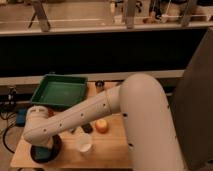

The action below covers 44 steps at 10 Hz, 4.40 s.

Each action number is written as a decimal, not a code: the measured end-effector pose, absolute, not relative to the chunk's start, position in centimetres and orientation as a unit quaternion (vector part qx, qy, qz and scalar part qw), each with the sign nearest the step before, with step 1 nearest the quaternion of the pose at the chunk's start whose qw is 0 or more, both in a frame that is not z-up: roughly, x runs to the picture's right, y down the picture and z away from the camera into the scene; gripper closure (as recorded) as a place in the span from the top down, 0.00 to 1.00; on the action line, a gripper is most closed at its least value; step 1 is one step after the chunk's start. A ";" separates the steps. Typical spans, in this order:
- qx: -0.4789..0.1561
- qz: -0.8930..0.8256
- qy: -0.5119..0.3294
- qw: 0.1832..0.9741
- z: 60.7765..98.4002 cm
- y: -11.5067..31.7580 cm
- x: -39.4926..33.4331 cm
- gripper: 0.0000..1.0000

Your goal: Wipe purple bowl with sponge

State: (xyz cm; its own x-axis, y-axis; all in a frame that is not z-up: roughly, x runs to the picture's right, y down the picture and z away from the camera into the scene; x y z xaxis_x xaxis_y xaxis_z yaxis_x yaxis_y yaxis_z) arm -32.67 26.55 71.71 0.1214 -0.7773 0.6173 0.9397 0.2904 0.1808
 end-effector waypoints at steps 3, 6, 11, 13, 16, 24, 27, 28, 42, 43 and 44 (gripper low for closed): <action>-0.139 -0.574 -0.291 0.752 72.5 26.1 -30.5 0.00; -0.142 -0.569 -0.266 0.765 74.3 25.0 -29.9 0.00; -0.122 -0.571 -0.258 0.770 75.4 23.3 -32.3 0.00; -0.111 -0.571 -0.283 0.763 74.3 23.0 -33.1 0.00; -0.114 -0.580 -0.304 0.747 72.4 24.1 -34.0 0.00; -0.167 -0.582 -0.260 0.752 72.4 26.2 -30.0 0.00; -0.178 -0.580 -0.233 0.760 73.7 26.1 -29.3 0.00; -0.179 -0.576 -0.224 0.766 74.7 25.7 -29.2 0.00; -0.146 -0.563 -0.281 0.764 74.1 24.7 -33.4 0.00; -0.147 -0.571 -0.284 0.756 73.8 25.1 -33.3 0.00; -0.149 -0.575 -0.286 0.752 73.6 25.4 -33.2 0.00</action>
State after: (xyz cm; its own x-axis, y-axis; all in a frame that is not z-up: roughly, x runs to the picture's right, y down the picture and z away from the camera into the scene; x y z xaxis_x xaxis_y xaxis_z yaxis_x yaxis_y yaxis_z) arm -33.19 25.37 73.63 0.1759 -0.7796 0.6011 0.9500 0.2945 0.1040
